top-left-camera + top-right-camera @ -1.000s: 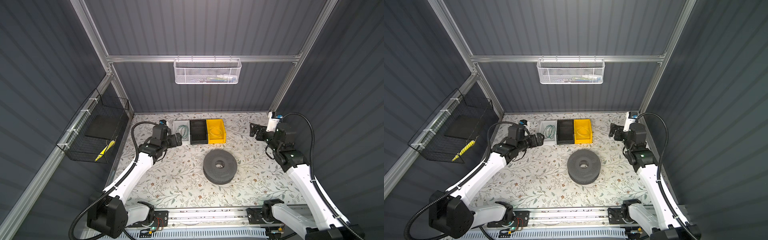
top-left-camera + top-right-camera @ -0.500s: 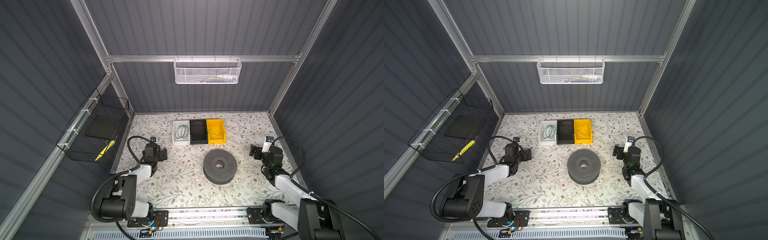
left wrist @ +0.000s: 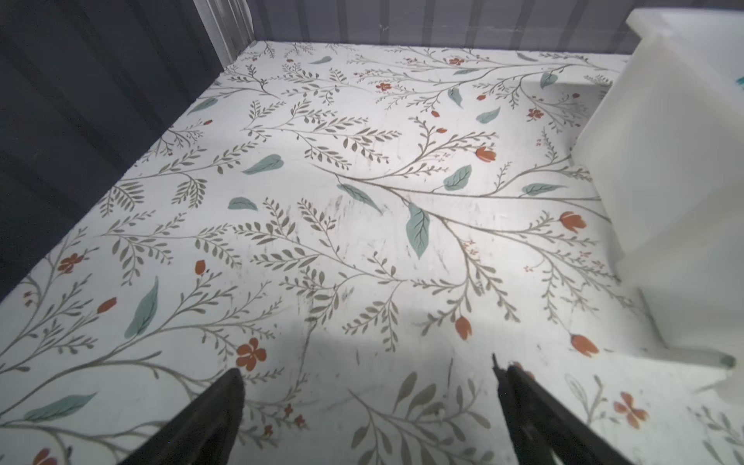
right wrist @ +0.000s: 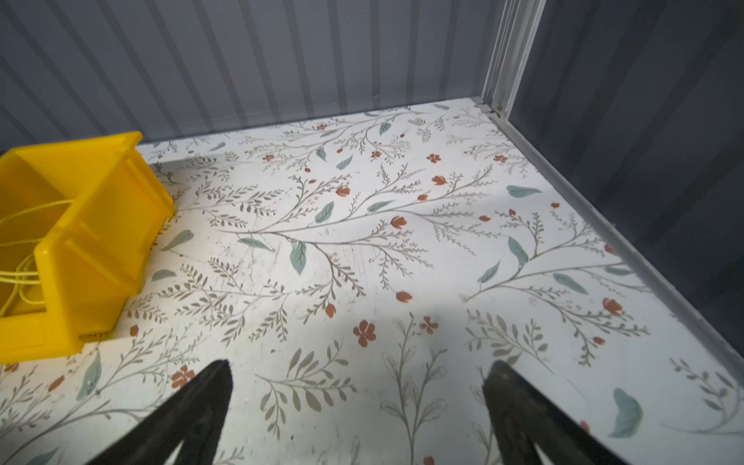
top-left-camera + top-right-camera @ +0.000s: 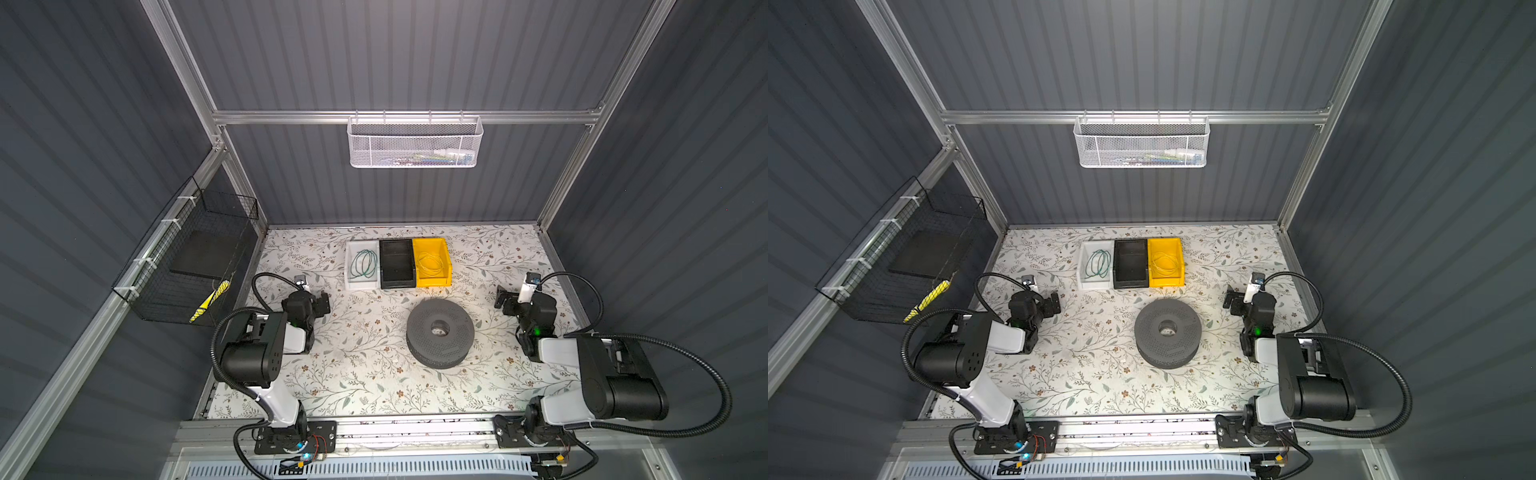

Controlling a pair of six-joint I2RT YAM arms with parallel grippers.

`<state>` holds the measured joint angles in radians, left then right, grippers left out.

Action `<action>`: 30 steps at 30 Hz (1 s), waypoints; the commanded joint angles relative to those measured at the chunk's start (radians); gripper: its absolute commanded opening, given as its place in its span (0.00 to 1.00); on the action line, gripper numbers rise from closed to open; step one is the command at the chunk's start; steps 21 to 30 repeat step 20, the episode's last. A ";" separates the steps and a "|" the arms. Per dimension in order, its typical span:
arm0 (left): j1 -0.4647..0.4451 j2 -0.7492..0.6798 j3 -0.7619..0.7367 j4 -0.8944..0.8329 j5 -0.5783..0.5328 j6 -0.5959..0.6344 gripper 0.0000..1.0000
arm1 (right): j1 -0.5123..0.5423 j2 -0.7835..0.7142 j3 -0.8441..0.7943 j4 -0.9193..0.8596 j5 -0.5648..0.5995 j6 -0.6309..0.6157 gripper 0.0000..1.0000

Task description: Wrap the cables

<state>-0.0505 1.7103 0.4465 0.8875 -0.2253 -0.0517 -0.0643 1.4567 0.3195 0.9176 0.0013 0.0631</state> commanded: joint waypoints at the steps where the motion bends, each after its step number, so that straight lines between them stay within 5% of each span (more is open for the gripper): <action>1: 0.003 0.004 0.006 0.056 -0.003 0.013 1.00 | -0.005 0.001 0.006 0.051 -0.009 -0.005 0.99; 30: 0.000 0.002 0.007 0.051 0.002 0.023 1.00 | -0.006 -0.002 0.011 0.039 -0.064 -0.024 0.99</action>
